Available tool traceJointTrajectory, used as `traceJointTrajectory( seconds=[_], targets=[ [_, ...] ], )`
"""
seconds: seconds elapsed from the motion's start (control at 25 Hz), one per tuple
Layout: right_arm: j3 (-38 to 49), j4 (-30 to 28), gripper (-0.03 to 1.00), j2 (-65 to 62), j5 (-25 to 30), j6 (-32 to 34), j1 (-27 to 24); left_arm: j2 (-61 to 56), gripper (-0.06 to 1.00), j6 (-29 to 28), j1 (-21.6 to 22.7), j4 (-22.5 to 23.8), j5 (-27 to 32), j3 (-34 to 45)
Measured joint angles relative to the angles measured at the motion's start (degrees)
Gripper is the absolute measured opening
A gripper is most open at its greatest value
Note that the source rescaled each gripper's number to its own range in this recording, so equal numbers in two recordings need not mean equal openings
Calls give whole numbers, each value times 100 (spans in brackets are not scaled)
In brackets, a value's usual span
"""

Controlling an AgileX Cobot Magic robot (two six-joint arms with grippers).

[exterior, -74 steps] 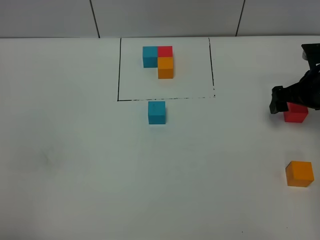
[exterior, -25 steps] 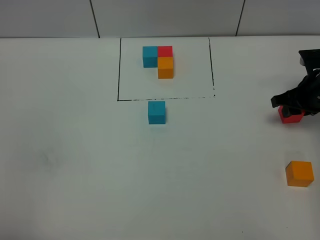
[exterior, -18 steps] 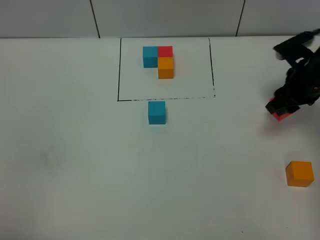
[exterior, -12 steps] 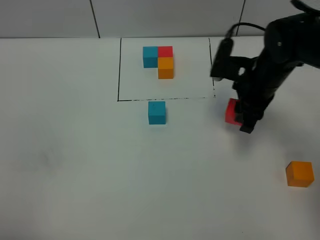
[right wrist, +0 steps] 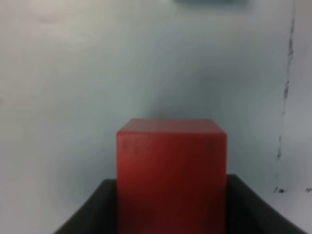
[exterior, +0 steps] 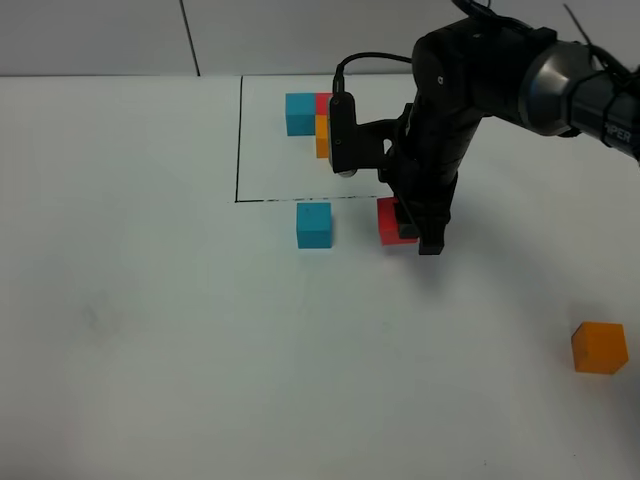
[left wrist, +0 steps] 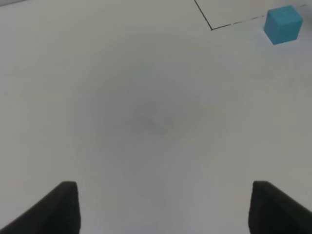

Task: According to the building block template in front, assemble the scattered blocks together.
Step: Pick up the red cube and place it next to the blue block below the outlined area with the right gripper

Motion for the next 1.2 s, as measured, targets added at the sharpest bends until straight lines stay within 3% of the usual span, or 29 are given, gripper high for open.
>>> traceJointTrajectory(
  seconds=[0.68,1.2],
  targets=[
    [-1086,369,1,1046,33,-60,0,0,62,0,0,0,0,0],
    [-1167,739,1,1255,-84,-67,0,0,62,-6,0,0,0,0]
  ],
)
